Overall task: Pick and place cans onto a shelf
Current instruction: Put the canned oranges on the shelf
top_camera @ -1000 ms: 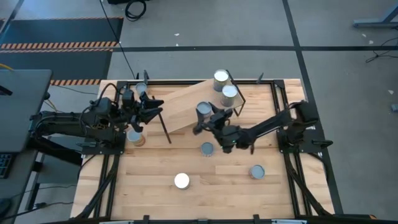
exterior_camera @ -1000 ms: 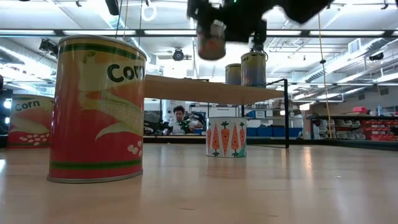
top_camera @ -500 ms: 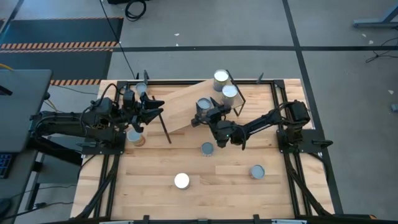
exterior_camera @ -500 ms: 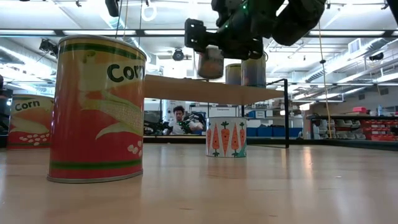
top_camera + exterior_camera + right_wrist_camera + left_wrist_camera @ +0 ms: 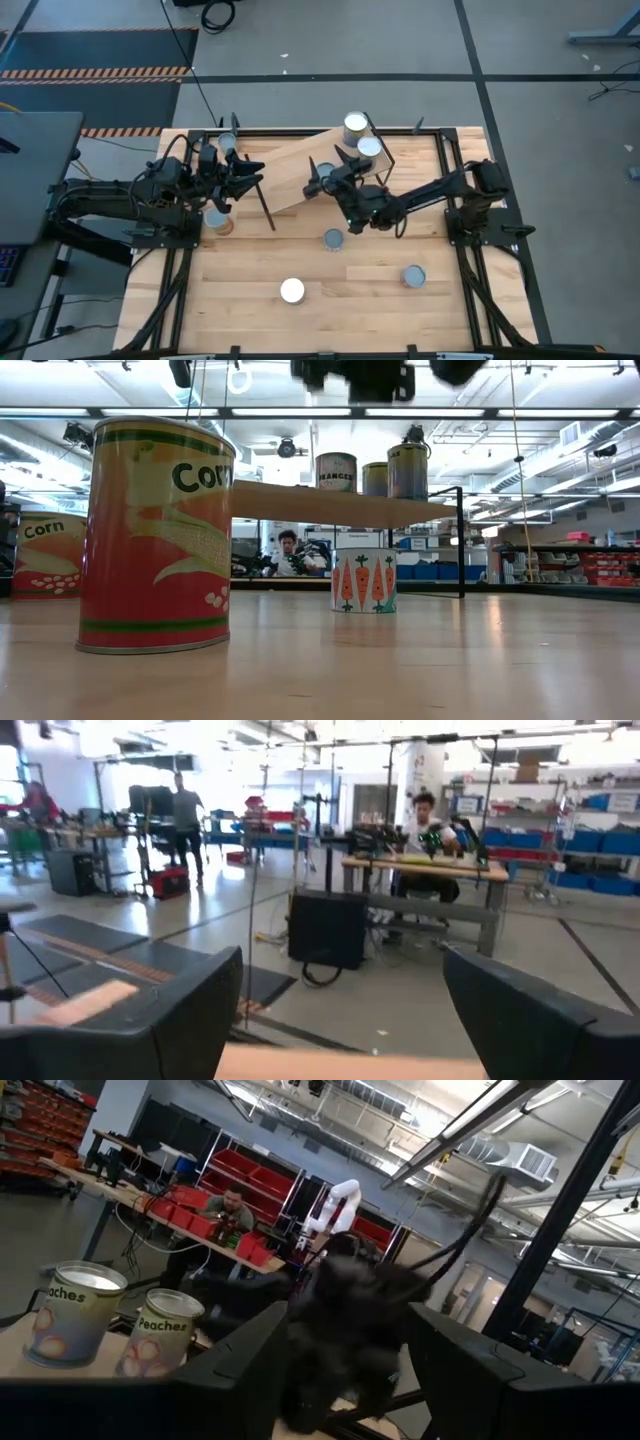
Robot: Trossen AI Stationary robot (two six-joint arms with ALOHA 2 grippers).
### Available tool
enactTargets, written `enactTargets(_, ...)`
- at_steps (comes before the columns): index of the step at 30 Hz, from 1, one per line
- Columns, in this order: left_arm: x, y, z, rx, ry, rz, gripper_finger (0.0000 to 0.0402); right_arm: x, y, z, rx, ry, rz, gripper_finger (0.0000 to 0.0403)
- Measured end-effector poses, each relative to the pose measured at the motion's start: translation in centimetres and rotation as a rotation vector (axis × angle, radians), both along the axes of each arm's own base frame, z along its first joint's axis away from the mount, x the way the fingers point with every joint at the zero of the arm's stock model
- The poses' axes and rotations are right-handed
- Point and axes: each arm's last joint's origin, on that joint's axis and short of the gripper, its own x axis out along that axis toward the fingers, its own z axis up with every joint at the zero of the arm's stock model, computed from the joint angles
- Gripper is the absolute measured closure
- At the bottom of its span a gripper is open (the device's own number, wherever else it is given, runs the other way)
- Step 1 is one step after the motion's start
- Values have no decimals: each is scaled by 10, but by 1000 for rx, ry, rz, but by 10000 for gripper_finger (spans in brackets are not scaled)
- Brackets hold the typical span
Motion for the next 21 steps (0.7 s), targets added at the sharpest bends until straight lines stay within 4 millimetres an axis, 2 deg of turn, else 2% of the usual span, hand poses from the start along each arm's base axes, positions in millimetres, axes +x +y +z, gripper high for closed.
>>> enactTargets(3,0,0,0,-3,-1,-1,196,-3,17,15,5,38,48,54)
enactTargets(5,0,0,0,-23,-4,-7,196,-6,29,17,42,47,86,55)
enactTargets(8,0,-1,0,-52,-9,-46,196,-13,44,9,170,-16,146,55)
enactTargets(11,0,-2,0,-68,-7,-86,196,-19,53,-10,343,-74,190,55)
enactTargets(13,1,-2,-1,-87,-3,-102,196,-22,51,-20,475,-70,221,55)
enactTargets(16,1,-5,-1,-99,1,-121,196,-25,45,-25,650,-36,244,55)
enactTargets(21,1,-10,-2,-100,6,-150,196,-18,26,-17,820,47,331,55)
